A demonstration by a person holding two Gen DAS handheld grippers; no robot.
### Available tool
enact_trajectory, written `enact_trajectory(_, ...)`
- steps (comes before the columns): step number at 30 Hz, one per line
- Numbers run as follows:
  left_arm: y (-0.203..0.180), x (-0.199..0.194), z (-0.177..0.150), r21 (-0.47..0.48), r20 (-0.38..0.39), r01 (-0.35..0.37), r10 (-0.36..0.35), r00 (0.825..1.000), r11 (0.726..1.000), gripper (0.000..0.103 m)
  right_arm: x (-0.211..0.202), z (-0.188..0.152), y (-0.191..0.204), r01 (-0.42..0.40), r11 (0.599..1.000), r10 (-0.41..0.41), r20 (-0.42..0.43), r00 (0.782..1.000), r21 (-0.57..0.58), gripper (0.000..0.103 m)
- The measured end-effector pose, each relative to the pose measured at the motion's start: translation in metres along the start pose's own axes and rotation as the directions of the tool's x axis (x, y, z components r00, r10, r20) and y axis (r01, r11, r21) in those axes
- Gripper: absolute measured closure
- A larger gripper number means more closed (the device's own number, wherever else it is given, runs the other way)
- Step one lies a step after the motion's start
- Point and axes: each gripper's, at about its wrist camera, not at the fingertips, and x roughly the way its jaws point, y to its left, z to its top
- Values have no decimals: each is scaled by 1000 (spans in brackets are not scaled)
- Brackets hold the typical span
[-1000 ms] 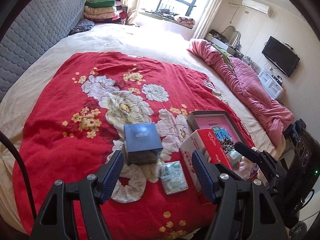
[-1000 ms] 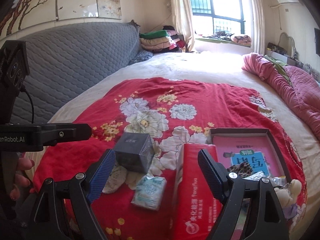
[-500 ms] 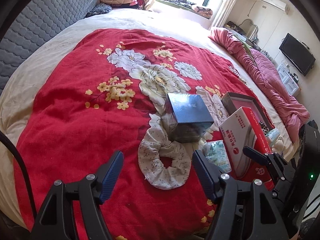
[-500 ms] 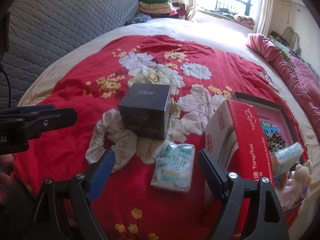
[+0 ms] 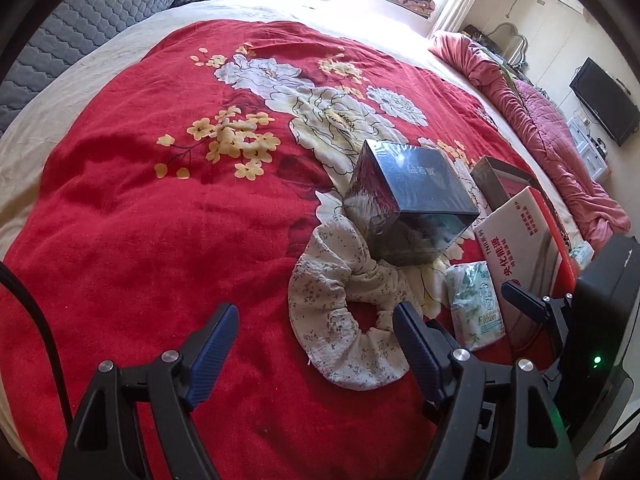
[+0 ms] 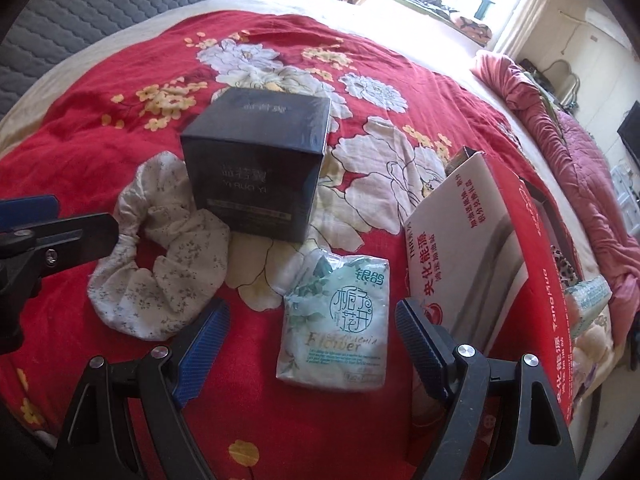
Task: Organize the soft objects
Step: 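Grasp the white floral scrunchie with the left tool while the right tool grasps the Flower tissue pack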
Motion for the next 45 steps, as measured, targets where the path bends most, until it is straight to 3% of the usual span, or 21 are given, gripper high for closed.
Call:
enact_trajectory(6, 1, 16, 2, 4, -27, -14, 14, 1000, 1000, 24, 19, 2, 8, 54, 997, -55, -12, 998, -47, 18)
enact_trajectory(14, 8, 34, 1, -13, -48, -48, 47, 998, 999, 26, 28, 8, 6, -3, 997, 3, 1, 1000, -81, 24)
enact_trajectory(17, 6, 35, 2, 5, -37, -65, 65, 997, 998, 49, 27, 7, 3, -25, 992, 28, 23, 999, -123, 36)
enact_trajectory(18, 6, 35, 2, 7, -32, -56, 56, 998, 998, 63, 25, 6, 1, -21, 991, 26, 35, 999, -133, 50)
enact_trajectory(19, 6, 36, 3, 1, -33, -34, 34, 999, 999, 79, 23, 5, -1, -24, 990, 30, 41, 999, -140, 55)
enact_trajectory(21, 6, 37, 3, -10, -36, -3, 3, 999, 1000, 94, 20, 4, -7, -55, 989, 62, 48, 997, -140, 57)
enact_trajectory(25, 3, 30, 2, -8, -17, 16, -17, 1000, 1000, 95, 8, -3, -19, -131, 988, 137, 73, 988, -83, 59)
enact_trajectory(28, -5, 6, 0, 0, 36, 19, -19, 999, 1000, 95, -11, -5, -33, -232, 972, 233, 120, 965, -25, 59)
enact_trajectory(31, -21, -27, -1, 28, 103, 27, -30, 994, 999, 95, -42, -5, -49, -342, 939, 333, 206, 920, 11, 59)
enact_trajectory(35, -51, -63, 4, 81, 165, 62, -75, 983, 995, 95, -83, -2, -84, -450, 889, 403, 324, 856, 83, 59)
enact_trajectory(39, -93, -86, 14, 152, 200, 95, -125, 972, 984, 95, -114, -4, -122, -454, 881, 372, 402, 837, 132, 59)
enact_trajectory(45, -159, -106, 28, 250, 224, 133, -191, 956, 959, 95, -140, -23, -191, -381, 895, 240, 470, 849, 232, 59)
